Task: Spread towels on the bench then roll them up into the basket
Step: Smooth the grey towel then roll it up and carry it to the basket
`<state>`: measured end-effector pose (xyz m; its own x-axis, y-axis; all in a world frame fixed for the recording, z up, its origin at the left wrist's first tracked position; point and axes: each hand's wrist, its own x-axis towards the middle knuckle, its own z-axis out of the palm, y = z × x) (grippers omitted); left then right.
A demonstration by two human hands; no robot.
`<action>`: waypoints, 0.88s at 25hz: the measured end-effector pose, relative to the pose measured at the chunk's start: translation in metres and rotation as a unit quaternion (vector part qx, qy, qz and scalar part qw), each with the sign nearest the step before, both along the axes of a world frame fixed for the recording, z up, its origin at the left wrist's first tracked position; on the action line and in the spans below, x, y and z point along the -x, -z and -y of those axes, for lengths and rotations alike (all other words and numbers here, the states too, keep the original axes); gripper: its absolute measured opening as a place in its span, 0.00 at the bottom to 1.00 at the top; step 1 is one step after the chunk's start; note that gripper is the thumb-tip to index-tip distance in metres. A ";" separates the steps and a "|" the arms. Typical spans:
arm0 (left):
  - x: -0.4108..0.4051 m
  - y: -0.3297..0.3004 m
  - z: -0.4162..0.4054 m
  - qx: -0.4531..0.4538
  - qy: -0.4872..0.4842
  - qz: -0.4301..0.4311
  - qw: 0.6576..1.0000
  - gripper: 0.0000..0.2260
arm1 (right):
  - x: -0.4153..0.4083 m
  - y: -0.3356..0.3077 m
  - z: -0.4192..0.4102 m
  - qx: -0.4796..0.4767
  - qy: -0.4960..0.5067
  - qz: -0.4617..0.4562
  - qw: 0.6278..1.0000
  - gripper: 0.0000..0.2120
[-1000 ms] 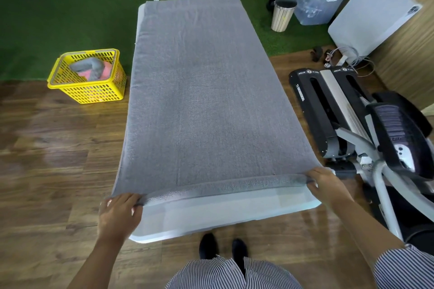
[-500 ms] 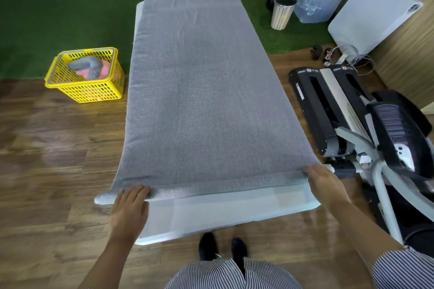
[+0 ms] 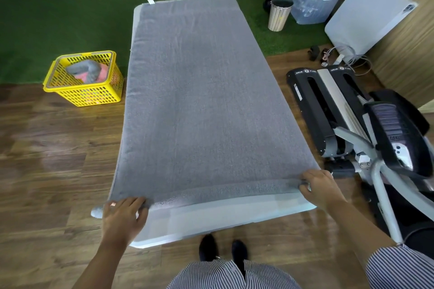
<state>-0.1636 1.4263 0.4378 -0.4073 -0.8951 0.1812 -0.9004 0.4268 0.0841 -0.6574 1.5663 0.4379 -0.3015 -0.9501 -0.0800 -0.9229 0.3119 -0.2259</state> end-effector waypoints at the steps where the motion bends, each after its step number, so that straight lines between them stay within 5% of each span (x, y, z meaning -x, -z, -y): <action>1: -0.002 -0.001 0.001 0.002 0.007 -0.005 1.000 0.15 | -0.001 0.000 0.000 0.001 -0.001 0.003 1.000 0.06; 8: 0.005 0.005 0.000 -0.034 -0.010 -0.034 0.999 0.18 | 0.002 -0.001 0.003 0.063 -0.014 0.002 0.998 0.10; 15: 0.001 0.003 0.008 -0.052 0.014 -0.007 0.999 0.17 | 0.001 0.000 0.001 -0.017 0.024 0.086 0.996 0.15; 22: -0.029 0.001 0.001 -0.050 -0.003 -0.031 0.998 0.17 | -0.012 -0.004 0.017 -0.062 0.002 0.083 0.995 0.05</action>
<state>-0.1347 1.4254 0.4371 -0.3934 -0.9121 0.1153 -0.8945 0.4087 0.1811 -0.6449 1.5495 0.4419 -0.2781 -0.9285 -0.2461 -0.8744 0.3508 -0.3352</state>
